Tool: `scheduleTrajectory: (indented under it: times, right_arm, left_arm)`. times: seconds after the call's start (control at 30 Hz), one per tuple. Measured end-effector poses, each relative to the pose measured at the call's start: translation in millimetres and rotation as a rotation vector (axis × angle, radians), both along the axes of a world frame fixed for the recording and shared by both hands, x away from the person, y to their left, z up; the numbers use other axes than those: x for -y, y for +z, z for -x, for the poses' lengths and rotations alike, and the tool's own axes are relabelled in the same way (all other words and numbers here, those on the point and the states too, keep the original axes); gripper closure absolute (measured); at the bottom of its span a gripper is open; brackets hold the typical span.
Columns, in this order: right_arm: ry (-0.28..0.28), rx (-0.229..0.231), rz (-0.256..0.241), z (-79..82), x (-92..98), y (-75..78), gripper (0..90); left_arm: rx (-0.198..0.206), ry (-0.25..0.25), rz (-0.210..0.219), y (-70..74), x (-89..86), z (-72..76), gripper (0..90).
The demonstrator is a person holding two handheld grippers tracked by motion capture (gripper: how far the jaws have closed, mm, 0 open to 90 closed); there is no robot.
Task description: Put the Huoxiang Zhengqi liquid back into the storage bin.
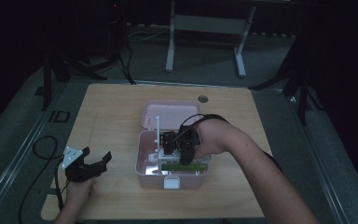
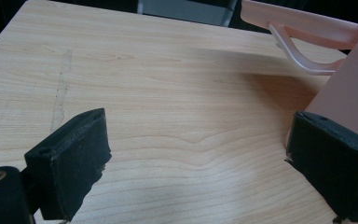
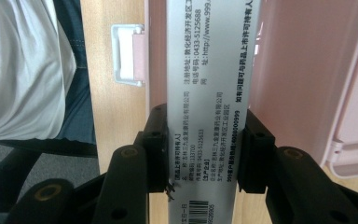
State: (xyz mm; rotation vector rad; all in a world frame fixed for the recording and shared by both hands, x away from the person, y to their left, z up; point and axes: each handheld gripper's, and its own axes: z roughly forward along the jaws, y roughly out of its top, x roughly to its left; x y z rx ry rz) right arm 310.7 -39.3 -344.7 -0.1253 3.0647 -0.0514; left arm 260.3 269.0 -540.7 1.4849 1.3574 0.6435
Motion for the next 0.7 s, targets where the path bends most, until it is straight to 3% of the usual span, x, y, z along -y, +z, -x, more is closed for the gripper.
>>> scheduleTrajectory:
  times: [0.27, 0.7]
  right_arm:
    - [-0.004, -0.015, -0.015, -3.1, 0.3, -10.8, 61.9]
    - [-0.001, -0.008, 0.011, -7.1, -1.4, -32.5, 61.9]
  left_arm:
    - [0.001, -0.001, -0.001, 0.0, 0.1, 0.0, 6.1]
    - [0.0, -0.004, -0.001, 0.0, 0.4, 0.1, 6.2]
